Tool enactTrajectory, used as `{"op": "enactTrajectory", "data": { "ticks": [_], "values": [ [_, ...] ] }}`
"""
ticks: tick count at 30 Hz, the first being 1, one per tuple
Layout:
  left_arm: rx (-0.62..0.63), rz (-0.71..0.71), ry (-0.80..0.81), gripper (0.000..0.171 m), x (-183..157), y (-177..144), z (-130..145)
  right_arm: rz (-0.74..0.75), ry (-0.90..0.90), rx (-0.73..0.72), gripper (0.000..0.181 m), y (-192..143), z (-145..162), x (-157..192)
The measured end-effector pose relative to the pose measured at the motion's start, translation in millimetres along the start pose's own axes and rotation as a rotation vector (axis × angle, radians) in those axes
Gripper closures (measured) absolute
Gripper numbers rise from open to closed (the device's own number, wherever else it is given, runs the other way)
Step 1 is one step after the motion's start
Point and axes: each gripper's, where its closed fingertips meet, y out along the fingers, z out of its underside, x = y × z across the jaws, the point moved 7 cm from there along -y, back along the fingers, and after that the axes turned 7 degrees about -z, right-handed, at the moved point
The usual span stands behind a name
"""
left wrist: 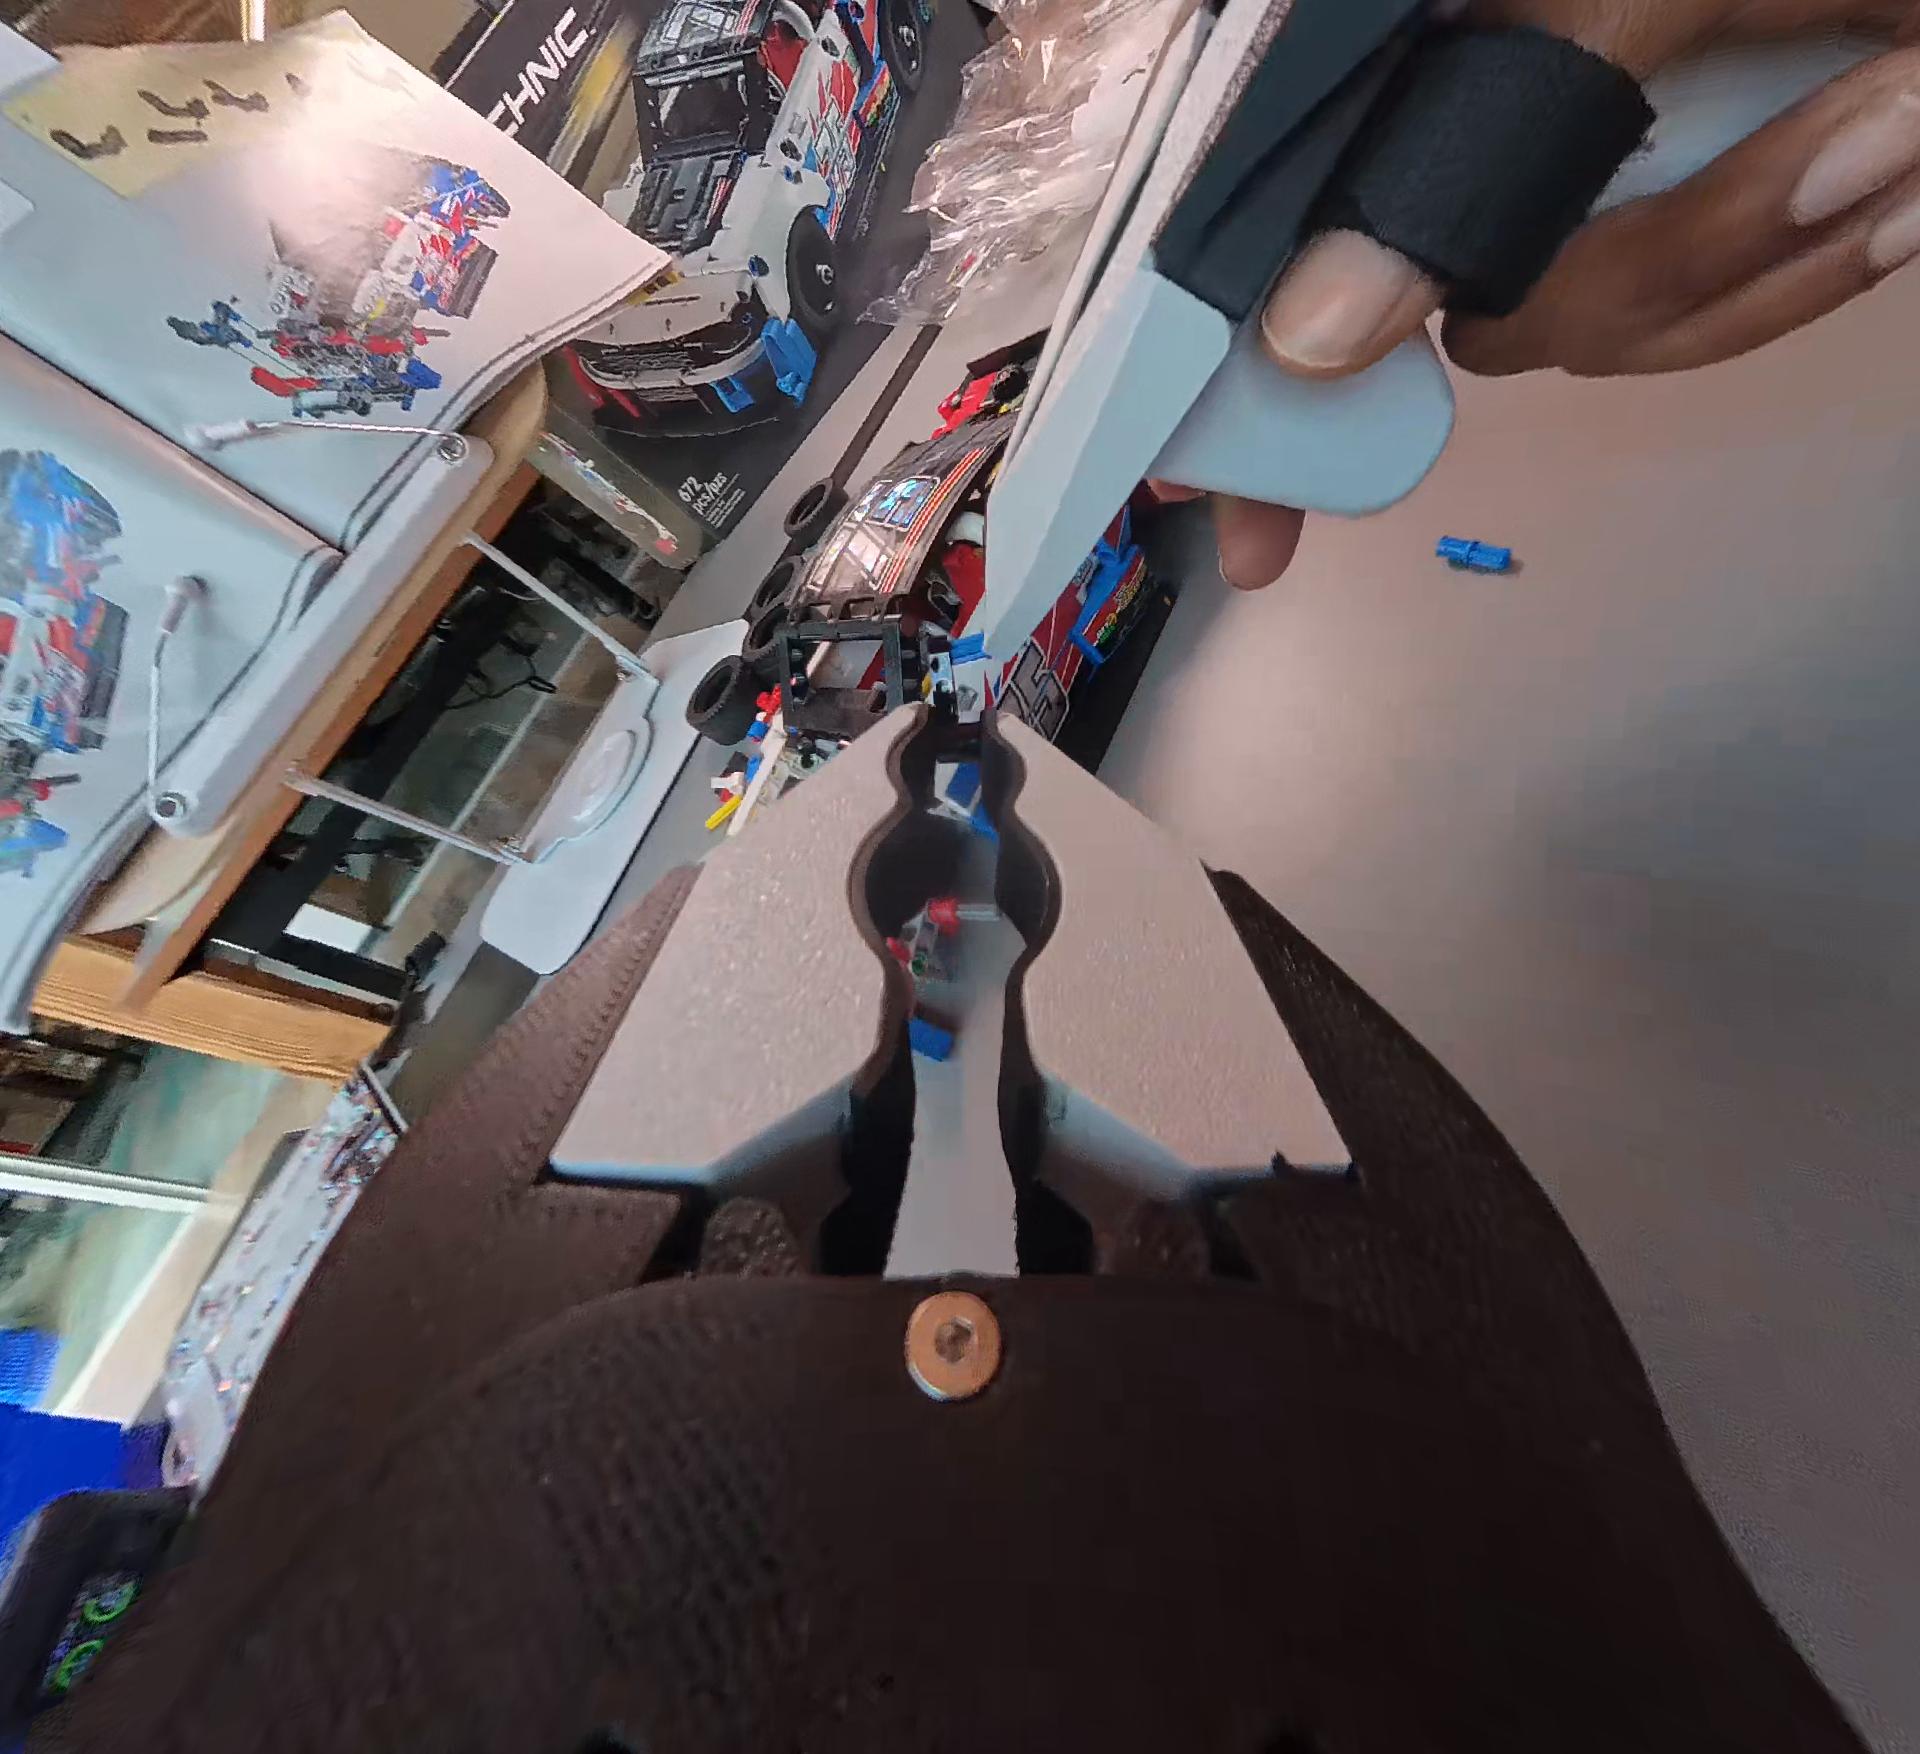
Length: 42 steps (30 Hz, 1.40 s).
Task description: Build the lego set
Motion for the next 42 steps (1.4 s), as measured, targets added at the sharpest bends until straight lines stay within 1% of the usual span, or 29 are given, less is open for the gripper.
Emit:
{"op": "enactTrajectory", "data": {
  "ticks": [2, 4, 7, 9, 12, 14, 15, 19, 23, 27, 34, 37, 40, 42],
  "values": [
    [0.006, -0.018, 0.04, 0.165, -1, 0, -1, 0.017, -0.012, -0.016, 0.18, 1, 0, 1],
    [0.011, -0.02, 0.029, 0.165, 0, -1, -1, 0.028, -0.006, -0.052, 0.18, 2, 0, 2],
    [0.006, 0.005, -0.061, 0.164, 3, -2, -1, 0.042, 0.001, -0.096, 0.18, 4, 1, 3],
    [-0.006, 0.028, -0.13, 0.165, 4, -3, -4, 0.025, 0.014, -0.099, 0.18, 7, 3, 5],
    [-0.008, 0.014, -0.096, 0.165, 5, -3, -5, 0.027, 0.02, -0.115, 0.181, 8, 3, 5],
    [-0.02, 0.029, -0.087, 0.165, 7, -4, -6, 0.016, 0.012, -0.119, 0.181, 7, 1, 5],
    [-0.025, 0.03, -0.064, 0.165, 7, -4, -6, 0.006, 0.012, -0.111, 0.181, 6, 1, 5],
    [-0.048, 0.002, 0.149, 0.165, 4, -7, -5, -0.041, -0.007, -0.048, 0.181, 3, 1, 4],
    [-0.049, 0.007, 0.3, 0.165, -1, -9, -1, -0.057, -0.043, 0.023, 0.18, 3, 5, 5],
    [-0.044, 0.008, 0.419, 0.165, -5, -8, 2, -0.07, -0.033, 0.053, 0.181, 3, 9, 3],
    [-0.019, 0.046, 0.351, 0.165, -4, -9, 3, -0.07, -0.031, 0.036, 0.181, 3, 10, 3],
    [-0.039, 0.062, 0.291, 0.165, -4, -12, 0, -0.055, -0.057, 0.034, 0.181, 5, 10, 5],
    [-0.034, 0.044, 0.304, 0.165, -3, -12, -3, -0.049, -0.067, 0.013, 0.181, 6, 10, 6],
    [-0.036, 0.045, 0.271, 0.165, 0, -13, -5, -0.047, -0.096, 0.005, 0.181, 5, 6, 7]
  ]
}}
